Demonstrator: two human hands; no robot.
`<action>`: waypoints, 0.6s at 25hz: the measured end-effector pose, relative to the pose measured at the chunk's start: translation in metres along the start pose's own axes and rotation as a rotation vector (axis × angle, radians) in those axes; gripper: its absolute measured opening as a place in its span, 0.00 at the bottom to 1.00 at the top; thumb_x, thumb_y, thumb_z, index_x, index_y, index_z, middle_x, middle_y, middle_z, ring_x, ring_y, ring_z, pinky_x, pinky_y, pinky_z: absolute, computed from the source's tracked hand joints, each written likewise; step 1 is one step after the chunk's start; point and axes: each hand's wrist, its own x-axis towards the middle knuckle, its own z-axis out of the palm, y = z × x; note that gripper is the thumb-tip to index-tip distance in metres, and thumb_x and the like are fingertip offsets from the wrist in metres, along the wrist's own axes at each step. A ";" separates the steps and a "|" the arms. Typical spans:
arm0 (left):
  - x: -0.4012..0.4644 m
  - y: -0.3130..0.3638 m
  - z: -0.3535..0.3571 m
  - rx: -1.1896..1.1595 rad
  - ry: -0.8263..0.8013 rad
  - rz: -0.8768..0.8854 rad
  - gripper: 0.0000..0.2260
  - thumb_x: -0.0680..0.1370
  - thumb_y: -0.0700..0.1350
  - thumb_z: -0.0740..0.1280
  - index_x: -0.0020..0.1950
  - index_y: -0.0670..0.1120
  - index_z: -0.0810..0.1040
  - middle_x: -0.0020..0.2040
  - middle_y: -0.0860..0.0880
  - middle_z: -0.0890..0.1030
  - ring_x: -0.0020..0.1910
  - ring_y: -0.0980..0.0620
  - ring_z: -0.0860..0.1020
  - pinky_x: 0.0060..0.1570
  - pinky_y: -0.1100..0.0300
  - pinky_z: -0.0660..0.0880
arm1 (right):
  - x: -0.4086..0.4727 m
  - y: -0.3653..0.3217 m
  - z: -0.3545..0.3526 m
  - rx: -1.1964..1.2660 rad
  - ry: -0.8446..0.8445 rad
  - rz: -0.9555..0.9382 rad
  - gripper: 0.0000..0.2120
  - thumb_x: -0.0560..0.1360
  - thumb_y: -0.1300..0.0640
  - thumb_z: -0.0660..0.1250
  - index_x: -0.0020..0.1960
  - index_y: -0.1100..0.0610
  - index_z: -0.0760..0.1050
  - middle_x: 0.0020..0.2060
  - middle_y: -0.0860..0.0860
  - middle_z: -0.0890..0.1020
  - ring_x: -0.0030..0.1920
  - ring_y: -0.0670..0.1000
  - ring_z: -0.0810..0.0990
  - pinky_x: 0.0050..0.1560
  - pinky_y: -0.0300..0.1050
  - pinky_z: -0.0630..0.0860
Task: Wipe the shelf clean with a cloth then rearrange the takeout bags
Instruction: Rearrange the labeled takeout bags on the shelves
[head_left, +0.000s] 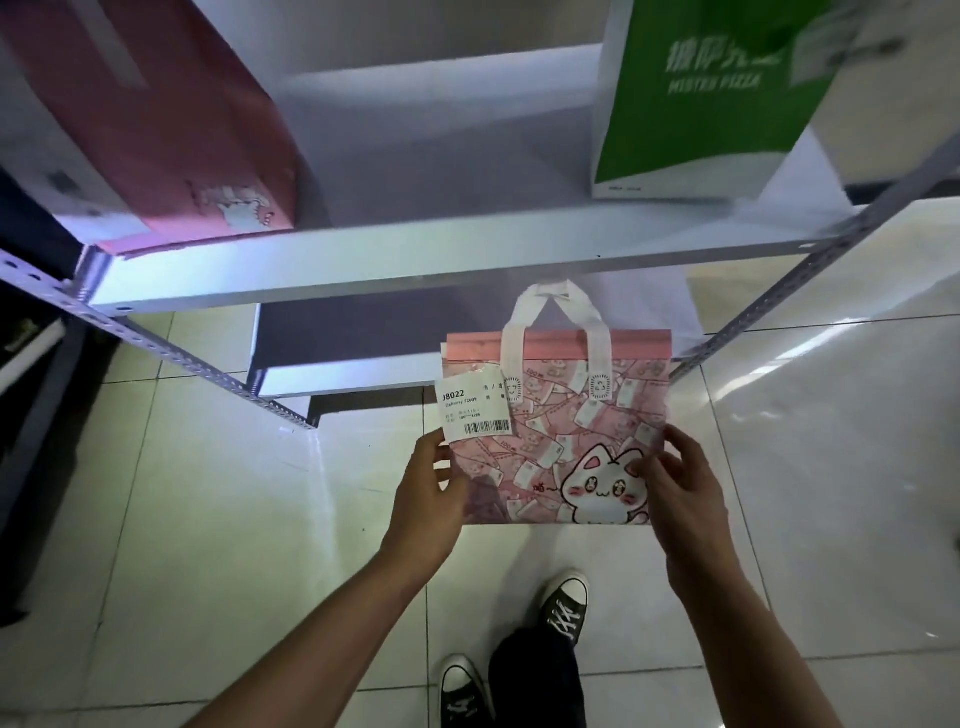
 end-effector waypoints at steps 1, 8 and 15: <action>-0.011 0.006 -0.008 0.007 0.007 0.009 0.16 0.82 0.43 0.62 0.68 0.54 0.69 0.60 0.54 0.78 0.52 0.61 0.78 0.35 0.74 0.72 | -0.015 -0.005 -0.002 0.007 0.009 -0.014 0.22 0.79 0.60 0.66 0.71 0.45 0.70 0.57 0.51 0.84 0.51 0.56 0.86 0.56 0.63 0.81; -0.068 0.066 -0.058 -0.080 0.097 0.147 0.15 0.81 0.42 0.64 0.65 0.57 0.69 0.57 0.60 0.76 0.55 0.60 0.76 0.35 0.78 0.72 | -0.088 -0.066 -0.004 0.057 -0.017 -0.157 0.21 0.80 0.59 0.67 0.70 0.43 0.71 0.55 0.49 0.85 0.53 0.54 0.86 0.57 0.63 0.81; -0.077 0.128 -0.094 -0.156 0.182 0.217 0.18 0.81 0.41 0.64 0.69 0.53 0.69 0.60 0.55 0.77 0.57 0.56 0.77 0.35 0.76 0.73 | -0.109 -0.157 0.004 0.018 -0.080 -0.311 0.20 0.79 0.59 0.66 0.67 0.43 0.74 0.55 0.48 0.86 0.53 0.48 0.85 0.56 0.54 0.82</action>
